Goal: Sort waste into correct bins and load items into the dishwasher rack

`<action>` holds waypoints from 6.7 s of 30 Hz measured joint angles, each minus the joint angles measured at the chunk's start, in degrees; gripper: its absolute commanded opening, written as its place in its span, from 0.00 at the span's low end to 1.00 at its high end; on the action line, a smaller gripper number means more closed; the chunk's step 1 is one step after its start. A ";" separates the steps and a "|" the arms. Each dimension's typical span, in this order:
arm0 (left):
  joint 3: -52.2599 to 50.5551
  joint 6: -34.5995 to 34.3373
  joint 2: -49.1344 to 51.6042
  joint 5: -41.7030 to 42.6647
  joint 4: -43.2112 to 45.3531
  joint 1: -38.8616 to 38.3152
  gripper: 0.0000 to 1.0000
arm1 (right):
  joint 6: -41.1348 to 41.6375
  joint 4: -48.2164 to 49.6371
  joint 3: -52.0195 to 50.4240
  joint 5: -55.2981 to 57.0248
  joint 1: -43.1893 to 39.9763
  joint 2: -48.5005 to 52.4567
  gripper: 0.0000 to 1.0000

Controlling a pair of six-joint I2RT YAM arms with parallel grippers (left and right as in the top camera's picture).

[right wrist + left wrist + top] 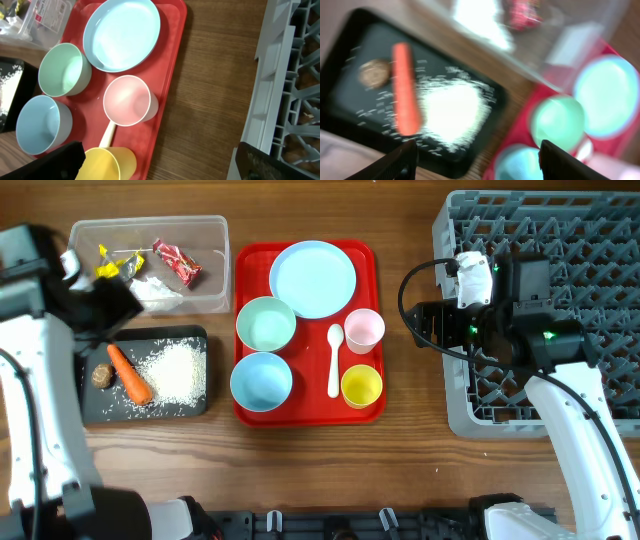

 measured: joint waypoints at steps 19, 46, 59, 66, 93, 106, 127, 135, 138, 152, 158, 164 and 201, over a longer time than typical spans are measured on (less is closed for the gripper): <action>0.09 1.49 4.68 1.86 5.53 -36.35 1.00 | 0.24 2.58 0.00 0.00 0.00 0.00 1.00; 0.11 1.49 15.37 1.86 17.35 -37.11 1.00 | 4.57 7.08 0.00 0.00 0.00 5.49 1.00; 0.09 1.49 18.40 -2.10 25.94 -35.65 1.00 | 5.57 10.58 0.00 -4.00 4.00 5.53 0.99; 0.09 0.48 18.40 -2.84 25.55 -26.86 1.00 | 8.20 16.35 0.00 -4.79 13.35 5.66 0.93; 0.15 7.10 -11.82 7.15 -0.02 -8.35 1.00 | 37.22 40.13 1.44 11.80 33.59 30.75 0.73; 0.15 7.10 -11.78 4.11 -1.18 -8.35 1.00 | 28.81 9.49 28.48 24.85 35.17 31.28 0.72; 0.15 7.10 -11.78 4.11 -1.18 -8.35 1.00 | 29.62 8.61 28.96 15.78 33.57 49.07 0.25; 0.15 7.10 -11.78 4.11 -1.18 -8.35 1.00 | 29.29 7.78 28.96 15.78 33.18 49.09 0.04; 0.15 7.10 -11.78 4.11 -1.18 -8.35 1.00 | 29.44 7.82 28.96 15.78 32.92 49.09 0.04; 0.15 7.10 -11.78 4.11 -1.18 -8.35 1.00 | 26.29 7.17 29.03 19.17 29.40 44.68 0.04; 0.15 7.10 -11.78 4.11 -1.20 -8.35 1.00 | 19.28 6.14 29.68 26.03 23.87 30.93 0.04; 0.15 7.10 -11.78 4.11 -1.20 -8.35 1.00 | 8.00 7.87 30.03 52.22 21.11 23.82 0.04; 0.15 7.10 -11.76 4.11 -1.31 -8.35 1.00 | -47.69 33.05 30.03 82.03 0.79 45.92 0.04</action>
